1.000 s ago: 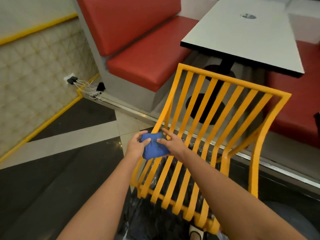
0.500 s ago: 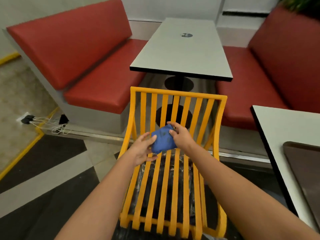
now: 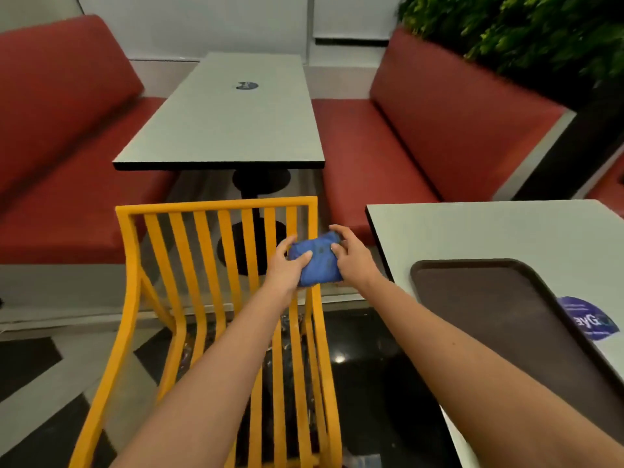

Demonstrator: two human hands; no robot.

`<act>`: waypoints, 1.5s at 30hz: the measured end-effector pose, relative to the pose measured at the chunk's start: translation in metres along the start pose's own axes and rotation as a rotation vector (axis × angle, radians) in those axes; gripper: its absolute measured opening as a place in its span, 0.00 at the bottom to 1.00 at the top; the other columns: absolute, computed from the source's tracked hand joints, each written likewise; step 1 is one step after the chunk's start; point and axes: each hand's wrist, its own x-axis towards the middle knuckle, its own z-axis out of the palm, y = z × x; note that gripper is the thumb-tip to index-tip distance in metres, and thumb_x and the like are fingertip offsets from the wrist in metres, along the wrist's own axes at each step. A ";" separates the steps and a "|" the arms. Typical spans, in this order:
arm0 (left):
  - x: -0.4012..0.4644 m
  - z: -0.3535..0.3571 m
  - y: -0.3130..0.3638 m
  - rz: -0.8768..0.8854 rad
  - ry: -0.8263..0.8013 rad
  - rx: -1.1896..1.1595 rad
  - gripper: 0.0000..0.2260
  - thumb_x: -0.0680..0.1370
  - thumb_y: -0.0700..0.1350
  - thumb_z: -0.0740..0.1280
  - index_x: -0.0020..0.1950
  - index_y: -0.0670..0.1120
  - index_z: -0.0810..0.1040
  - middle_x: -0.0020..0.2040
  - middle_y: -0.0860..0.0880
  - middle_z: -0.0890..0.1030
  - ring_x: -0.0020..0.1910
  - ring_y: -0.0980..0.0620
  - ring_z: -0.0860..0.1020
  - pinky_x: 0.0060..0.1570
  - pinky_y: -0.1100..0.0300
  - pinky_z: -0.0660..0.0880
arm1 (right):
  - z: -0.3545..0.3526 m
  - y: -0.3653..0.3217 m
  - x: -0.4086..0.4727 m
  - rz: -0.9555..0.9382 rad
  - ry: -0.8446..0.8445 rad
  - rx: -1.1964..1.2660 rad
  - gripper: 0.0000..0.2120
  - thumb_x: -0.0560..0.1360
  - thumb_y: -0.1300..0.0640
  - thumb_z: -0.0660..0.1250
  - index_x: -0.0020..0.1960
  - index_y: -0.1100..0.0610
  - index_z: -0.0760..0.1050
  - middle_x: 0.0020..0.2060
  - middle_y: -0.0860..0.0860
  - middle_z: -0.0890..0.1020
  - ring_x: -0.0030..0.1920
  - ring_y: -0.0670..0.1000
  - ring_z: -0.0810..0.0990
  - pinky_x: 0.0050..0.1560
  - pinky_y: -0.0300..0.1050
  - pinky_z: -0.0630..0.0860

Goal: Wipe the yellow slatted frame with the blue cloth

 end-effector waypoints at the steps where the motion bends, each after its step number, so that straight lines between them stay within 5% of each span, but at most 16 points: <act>1: 0.000 0.023 0.000 0.092 -0.001 0.101 0.20 0.76 0.36 0.65 0.68 0.47 0.70 0.66 0.45 0.71 0.62 0.44 0.73 0.59 0.51 0.73 | -0.017 0.008 0.000 0.001 0.040 -0.028 0.19 0.81 0.63 0.54 0.71 0.55 0.64 0.65 0.59 0.73 0.63 0.57 0.73 0.61 0.47 0.70; 5: -0.013 0.108 -0.011 0.284 -0.031 0.329 0.13 0.76 0.36 0.65 0.61 0.42 0.77 0.60 0.44 0.76 0.57 0.48 0.74 0.53 0.64 0.70 | -0.087 0.049 -0.006 0.049 0.136 -0.166 0.20 0.81 0.62 0.53 0.72 0.55 0.62 0.63 0.63 0.74 0.60 0.61 0.75 0.59 0.50 0.70; 10: -0.034 0.201 -0.047 0.277 -0.147 0.415 0.14 0.78 0.39 0.64 0.64 0.42 0.74 0.57 0.44 0.75 0.52 0.51 0.74 0.42 0.72 0.71 | -0.168 0.106 -0.029 0.163 0.157 -0.339 0.21 0.81 0.60 0.52 0.74 0.52 0.58 0.57 0.64 0.77 0.55 0.61 0.78 0.53 0.50 0.72; 14: -0.049 0.251 -0.082 0.196 -0.284 0.502 0.15 0.78 0.38 0.63 0.66 0.42 0.73 0.61 0.41 0.74 0.57 0.47 0.74 0.53 0.67 0.68 | -0.208 0.155 -0.050 0.283 0.183 -0.424 0.23 0.81 0.57 0.53 0.75 0.52 0.55 0.57 0.62 0.79 0.56 0.61 0.78 0.51 0.50 0.72; 21: -0.059 0.282 -0.129 0.142 -0.343 0.618 0.18 0.79 0.37 0.62 0.69 0.42 0.70 0.57 0.43 0.68 0.53 0.51 0.71 0.51 0.75 0.58 | -0.217 0.214 -0.070 0.384 0.181 -0.318 0.23 0.81 0.59 0.55 0.74 0.57 0.56 0.65 0.61 0.72 0.63 0.59 0.73 0.59 0.49 0.70; 25: -0.059 0.286 -0.145 0.234 -0.352 0.719 0.17 0.79 0.39 0.63 0.68 0.45 0.71 0.56 0.47 0.66 0.48 0.55 0.70 0.49 0.73 0.64 | -0.213 0.229 -0.075 0.388 0.168 -0.402 0.23 0.81 0.59 0.55 0.74 0.57 0.56 0.67 0.59 0.68 0.64 0.58 0.72 0.61 0.50 0.70; 28: -0.063 0.283 -0.146 0.252 -0.210 0.820 0.17 0.78 0.46 0.64 0.67 0.48 0.69 0.55 0.52 0.68 0.45 0.56 0.71 0.39 0.71 0.68 | -0.210 0.230 -0.078 0.387 0.187 -0.502 0.22 0.81 0.57 0.56 0.74 0.55 0.58 0.65 0.56 0.68 0.60 0.57 0.74 0.56 0.52 0.74; 31: -0.062 0.275 -0.145 0.506 -0.167 0.913 0.20 0.73 0.44 0.71 0.65 0.47 0.74 0.64 0.43 0.73 0.56 0.42 0.76 0.49 0.52 0.76 | -0.210 0.227 -0.081 0.372 0.246 -0.670 0.22 0.80 0.55 0.58 0.73 0.52 0.58 0.63 0.55 0.66 0.61 0.55 0.70 0.50 0.52 0.76; 33: -0.061 0.271 -0.146 0.699 -0.325 1.175 0.21 0.76 0.48 0.67 0.68 0.47 0.72 0.72 0.44 0.66 0.70 0.41 0.65 0.63 0.44 0.66 | -0.209 0.225 -0.084 0.334 0.255 -0.748 0.20 0.79 0.53 0.59 0.71 0.50 0.62 0.62 0.54 0.66 0.60 0.54 0.68 0.47 0.50 0.77; 35: -0.058 0.267 -0.146 0.572 -0.446 1.334 0.24 0.79 0.55 0.57 0.74 0.50 0.61 0.76 0.49 0.56 0.75 0.47 0.50 0.71 0.46 0.50 | -0.206 0.226 -0.089 0.306 0.221 -0.807 0.19 0.80 0.51 0.58 0.70 0.50 0.64 0.61 0.54 0.67 0.59 0.54 0.68 0.48 0.49 0.77; 37: -0.055 0.264 -0.148 0.527 -0.463 1.425 0.26 0.79 0.59 0.53 0.75 0.51 0.56 0.77 0.50 0.53 0.76 0.49 0.46 0.72 0.46 0.43 | -0.204 0.231 -0.093 0.310 0.190 -0.848 0.19 0.80 0.50 0.56 0.71 0.49 0.63 0.62 0.54 0.68 0.59 0.54 0.68 0.52 0.50 0.74; 45: -0.047 0.263 -0.135 0.497 -0.585 1.373 0.26 0.79 0.59 0.53 0.76 0.53 0.55 0.77 0.49 0.49 0.75 0.46 0.44 0.72 0.48 0.44 | -0.203 0.226 -0.087 0.363 0.178 -0.925 0.19 0.81 0.49 0.53 0.72 0.46 0.62 0.64 0.54 0.67 0.62 0.56 0.66 0.58 0.52 0.70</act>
